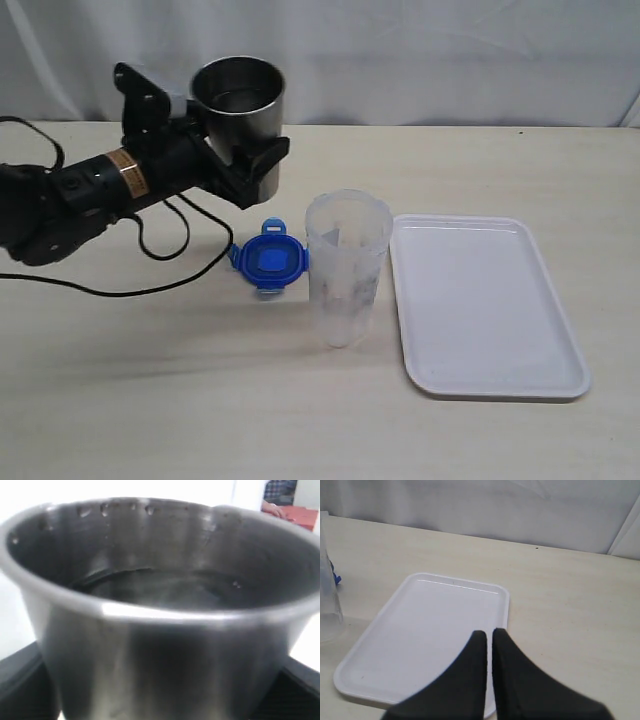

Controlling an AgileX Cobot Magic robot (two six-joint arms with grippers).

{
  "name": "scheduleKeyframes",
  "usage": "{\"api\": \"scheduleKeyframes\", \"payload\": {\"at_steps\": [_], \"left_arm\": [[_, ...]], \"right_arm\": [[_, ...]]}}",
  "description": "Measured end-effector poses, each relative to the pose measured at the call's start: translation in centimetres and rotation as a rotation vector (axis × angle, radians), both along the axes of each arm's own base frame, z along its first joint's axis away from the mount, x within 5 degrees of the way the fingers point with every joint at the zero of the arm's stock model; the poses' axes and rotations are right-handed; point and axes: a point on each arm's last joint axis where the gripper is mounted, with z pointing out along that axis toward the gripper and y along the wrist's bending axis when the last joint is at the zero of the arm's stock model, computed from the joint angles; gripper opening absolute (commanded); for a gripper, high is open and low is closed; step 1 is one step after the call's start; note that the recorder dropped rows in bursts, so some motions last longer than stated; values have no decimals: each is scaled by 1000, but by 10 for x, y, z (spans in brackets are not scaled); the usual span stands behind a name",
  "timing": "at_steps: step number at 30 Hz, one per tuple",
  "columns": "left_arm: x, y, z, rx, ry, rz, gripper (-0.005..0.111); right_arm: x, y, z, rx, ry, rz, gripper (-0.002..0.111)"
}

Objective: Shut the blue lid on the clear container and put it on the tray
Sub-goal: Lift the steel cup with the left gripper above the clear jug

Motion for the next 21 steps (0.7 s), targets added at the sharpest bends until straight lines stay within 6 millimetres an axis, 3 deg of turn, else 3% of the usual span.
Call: {"api": "scheduleKeyframes", "payload": {"at_steps": [5, 10, 21], "left_arm": [[11, -26, 13, 75, -9, -25, 0], [17, -36, 23, 92, -20, -25, 0], [4, -64, 22, 147, -23, -84, 0]], "right_arm": [[0, 0, 0, 0, 0, 0, 5], [0, 0, 0, 0, 0, 0, 5], [0, 0, 0, 0, 0, 0, 5]]}}
